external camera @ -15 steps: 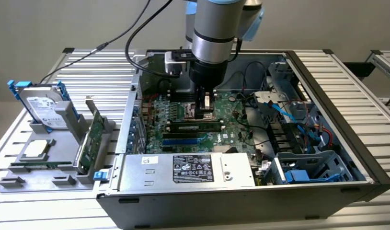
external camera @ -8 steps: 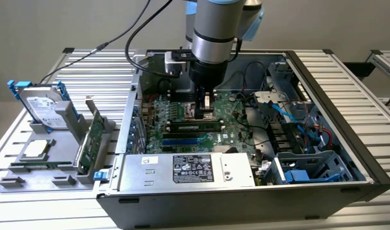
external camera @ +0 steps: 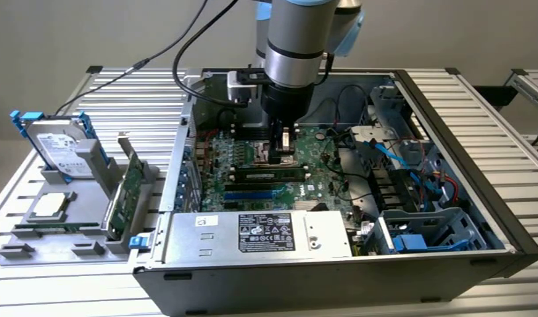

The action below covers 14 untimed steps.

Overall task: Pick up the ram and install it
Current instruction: 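Press down the ram until it locks into place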

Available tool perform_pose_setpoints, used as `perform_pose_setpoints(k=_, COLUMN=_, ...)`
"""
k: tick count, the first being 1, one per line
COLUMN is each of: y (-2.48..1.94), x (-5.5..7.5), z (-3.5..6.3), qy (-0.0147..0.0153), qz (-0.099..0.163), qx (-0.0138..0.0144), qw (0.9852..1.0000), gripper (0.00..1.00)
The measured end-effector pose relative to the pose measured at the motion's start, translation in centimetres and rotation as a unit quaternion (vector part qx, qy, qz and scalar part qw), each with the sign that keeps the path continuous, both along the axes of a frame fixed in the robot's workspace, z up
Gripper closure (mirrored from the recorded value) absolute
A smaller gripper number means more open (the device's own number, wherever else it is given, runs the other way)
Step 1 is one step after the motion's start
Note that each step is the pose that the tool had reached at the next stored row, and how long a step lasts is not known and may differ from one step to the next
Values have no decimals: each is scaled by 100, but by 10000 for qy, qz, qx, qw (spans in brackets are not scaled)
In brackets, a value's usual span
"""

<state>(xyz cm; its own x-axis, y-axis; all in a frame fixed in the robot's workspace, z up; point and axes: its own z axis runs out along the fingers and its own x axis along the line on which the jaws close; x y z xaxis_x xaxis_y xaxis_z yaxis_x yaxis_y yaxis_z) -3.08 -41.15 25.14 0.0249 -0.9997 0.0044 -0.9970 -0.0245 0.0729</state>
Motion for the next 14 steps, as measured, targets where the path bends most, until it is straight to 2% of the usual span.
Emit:
perform_pose_setpoints(k=10, y=0, x=-24, z=-119, qy=0, qz=0, qx=1, qw=10000, gripper=89)
perform_pose_setpoints(k=14, y=0, x=-26, z=-139, qy=0, qz=1, qx=0, qw=10000, gripper=89)
